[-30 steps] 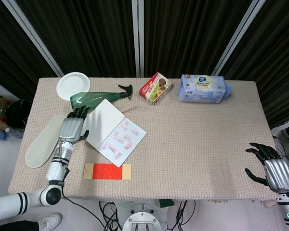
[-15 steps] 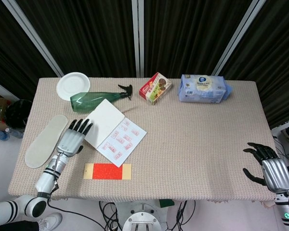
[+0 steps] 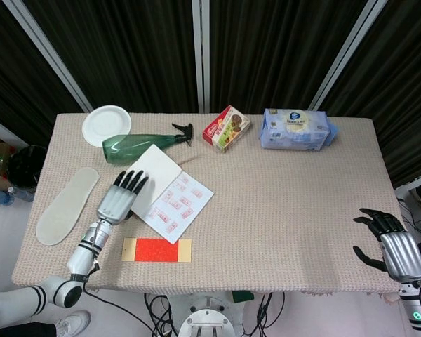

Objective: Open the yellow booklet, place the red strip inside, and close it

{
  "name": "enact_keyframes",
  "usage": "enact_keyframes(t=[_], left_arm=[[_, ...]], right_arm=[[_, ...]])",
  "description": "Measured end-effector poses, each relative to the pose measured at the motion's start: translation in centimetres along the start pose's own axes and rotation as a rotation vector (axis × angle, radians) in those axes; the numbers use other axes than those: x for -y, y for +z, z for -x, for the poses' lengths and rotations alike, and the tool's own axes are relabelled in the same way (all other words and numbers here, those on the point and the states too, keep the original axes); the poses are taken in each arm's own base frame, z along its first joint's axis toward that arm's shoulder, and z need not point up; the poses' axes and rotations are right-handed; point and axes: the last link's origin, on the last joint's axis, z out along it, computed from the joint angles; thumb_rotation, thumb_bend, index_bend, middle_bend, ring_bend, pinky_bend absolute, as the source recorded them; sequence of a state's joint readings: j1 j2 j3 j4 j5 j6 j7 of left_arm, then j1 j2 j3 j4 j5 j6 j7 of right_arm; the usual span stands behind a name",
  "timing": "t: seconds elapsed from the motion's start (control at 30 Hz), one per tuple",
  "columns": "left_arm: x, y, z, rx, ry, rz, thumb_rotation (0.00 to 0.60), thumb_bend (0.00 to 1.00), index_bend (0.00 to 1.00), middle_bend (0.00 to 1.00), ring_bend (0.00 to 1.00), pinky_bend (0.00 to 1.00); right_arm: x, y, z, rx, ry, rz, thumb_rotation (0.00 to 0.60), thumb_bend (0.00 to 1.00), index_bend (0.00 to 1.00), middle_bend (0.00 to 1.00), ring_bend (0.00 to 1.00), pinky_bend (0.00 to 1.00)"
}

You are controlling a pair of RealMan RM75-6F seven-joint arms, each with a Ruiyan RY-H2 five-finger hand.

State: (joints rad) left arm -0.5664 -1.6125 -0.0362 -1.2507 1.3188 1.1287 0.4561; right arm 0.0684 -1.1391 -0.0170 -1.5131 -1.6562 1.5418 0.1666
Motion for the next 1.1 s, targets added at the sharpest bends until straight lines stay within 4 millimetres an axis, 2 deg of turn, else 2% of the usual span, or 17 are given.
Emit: enact_keyframes(t=[0.27, 0.57, 0.8, 1.0, 1.1], left_arm=[[-0.9, 0.3, -0.3, -0.005, -0.103, 0.009, 0.600, 0.18, 0.00, 0.00, 0.00, 0.10], [-4.1, 1.0, -0.7, 0.040, -0.258, 0.050, 0.600, 0.17, 0.00, 0.00, 0.00, 0.11], [-7.1, 1.3, -1.9, 0.058, -0.351, 0.098, 0.600, 0.17, 0.00, 0.00, 0.00, 0.11], [-9.6, 1.9, -2.9, 0.052, -0.340, 0.153, 0.600, 0.17, 0.00, 0.00, 0.00, 0.11], [-10.2, 2.2, -3.0, 0.061, -0.307, 0.165, 0.600, 0.17, 0.00, 0.00, 0.00, 0.10]], right_arm=[[-0.1, 0.1, 0.1, 0.004, 0.003, 0.000, 0.600, 0.21, 0.32, 0.18, 0.18, 0.21], [-0.3, 0.3, 0.1, 0.005, 0.006, 0.002, 0.600, 0.21, 0.32, 0.18, 0.18, 0.21], [-0.6, 0.2, 0.1, 0.003, 0.009, 0.003, 0.600, 0.21, 0.32, 0.18, 0.18, 0.21], [-0.9, 0.0, -0.1, -0.002, 0.012, 0.009, 0.600, 0.21, 0.32, 0.18, 0.18, 0.21], [-1.0, -0.2, -0.1, -0.004, 0.012, 0.013, 0.600, 0.21, 0.32, 0.18, 0.18, 0.21]])
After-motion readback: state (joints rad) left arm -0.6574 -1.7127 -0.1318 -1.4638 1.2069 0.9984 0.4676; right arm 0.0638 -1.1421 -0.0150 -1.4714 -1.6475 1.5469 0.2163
